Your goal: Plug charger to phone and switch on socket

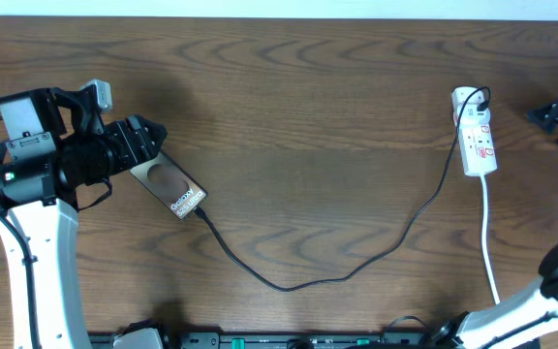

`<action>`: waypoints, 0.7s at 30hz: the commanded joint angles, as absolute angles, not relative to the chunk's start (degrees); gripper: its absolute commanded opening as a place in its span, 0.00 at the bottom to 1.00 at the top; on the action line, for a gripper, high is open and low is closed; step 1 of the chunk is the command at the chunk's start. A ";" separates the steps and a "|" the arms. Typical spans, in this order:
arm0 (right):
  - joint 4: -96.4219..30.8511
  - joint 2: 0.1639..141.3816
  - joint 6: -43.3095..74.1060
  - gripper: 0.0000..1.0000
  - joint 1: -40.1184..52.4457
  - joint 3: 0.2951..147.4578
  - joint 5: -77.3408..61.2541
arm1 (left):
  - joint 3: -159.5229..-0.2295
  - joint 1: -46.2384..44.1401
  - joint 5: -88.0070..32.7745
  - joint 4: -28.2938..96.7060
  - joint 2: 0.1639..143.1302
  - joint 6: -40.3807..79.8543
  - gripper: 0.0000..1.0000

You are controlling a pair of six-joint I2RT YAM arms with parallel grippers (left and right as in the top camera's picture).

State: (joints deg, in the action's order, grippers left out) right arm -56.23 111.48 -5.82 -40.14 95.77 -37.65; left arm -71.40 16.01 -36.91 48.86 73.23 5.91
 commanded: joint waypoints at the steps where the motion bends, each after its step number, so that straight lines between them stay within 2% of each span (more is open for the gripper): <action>1: -56.53 114.89 -12.45 0.99 -39.22 98.00 -40.82 | -71.42 15.77 -36.42 48.99 73.08 4.89 0.72; 8: -56.07 118.91 -17.69 0.99 -36.53 98.19 -40.60 | -71.42 15.77 -36.42 48.95 73.10 4.69 0.72; 21: -51.81 122.30 -17.30 0.97 -30.39 98.19 -38.22 | -71.42 15.77 -36.45 49.19 73.08 4.71 0.72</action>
State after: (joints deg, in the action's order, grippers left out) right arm -52.25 121.51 -16.56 -31.62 96.82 -38.76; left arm -71.40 16.01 -36.93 49.04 73.23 5.72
